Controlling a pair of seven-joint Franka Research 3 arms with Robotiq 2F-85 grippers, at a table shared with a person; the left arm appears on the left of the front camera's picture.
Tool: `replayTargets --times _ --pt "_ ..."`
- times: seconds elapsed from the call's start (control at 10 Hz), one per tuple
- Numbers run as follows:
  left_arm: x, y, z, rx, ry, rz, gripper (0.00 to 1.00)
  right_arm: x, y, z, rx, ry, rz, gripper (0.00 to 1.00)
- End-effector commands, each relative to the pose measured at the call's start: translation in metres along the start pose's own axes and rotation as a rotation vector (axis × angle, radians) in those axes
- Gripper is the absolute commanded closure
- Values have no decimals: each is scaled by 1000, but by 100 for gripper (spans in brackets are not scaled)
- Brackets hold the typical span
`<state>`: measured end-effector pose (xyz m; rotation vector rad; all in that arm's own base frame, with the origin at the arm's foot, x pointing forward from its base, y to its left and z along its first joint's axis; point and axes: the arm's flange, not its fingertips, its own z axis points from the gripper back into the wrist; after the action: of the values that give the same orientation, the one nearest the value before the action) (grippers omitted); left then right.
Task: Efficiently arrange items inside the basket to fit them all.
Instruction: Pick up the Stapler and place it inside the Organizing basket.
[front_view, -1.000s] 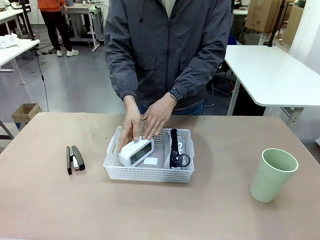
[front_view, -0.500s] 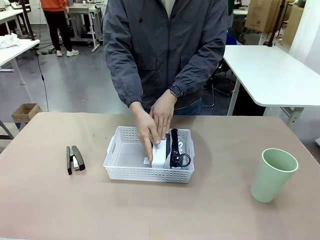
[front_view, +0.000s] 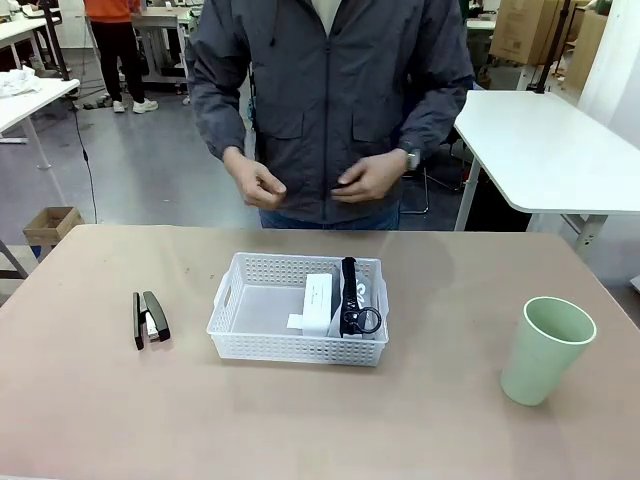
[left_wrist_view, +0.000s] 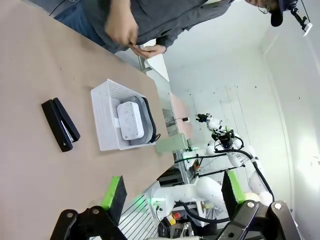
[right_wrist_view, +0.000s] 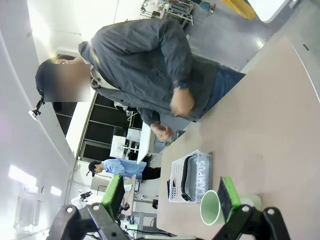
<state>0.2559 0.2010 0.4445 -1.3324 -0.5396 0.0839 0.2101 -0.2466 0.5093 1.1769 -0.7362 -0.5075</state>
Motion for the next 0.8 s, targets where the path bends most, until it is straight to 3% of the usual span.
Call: replayTargets --times 0.0,0.7 --pt "-1 0 -5 -7 -24 3 0 2 0 -1 27 -14 25 0" --pt "-1 0 -5 -7 -24 3 0 2 0 -1 27 -14 25 0"
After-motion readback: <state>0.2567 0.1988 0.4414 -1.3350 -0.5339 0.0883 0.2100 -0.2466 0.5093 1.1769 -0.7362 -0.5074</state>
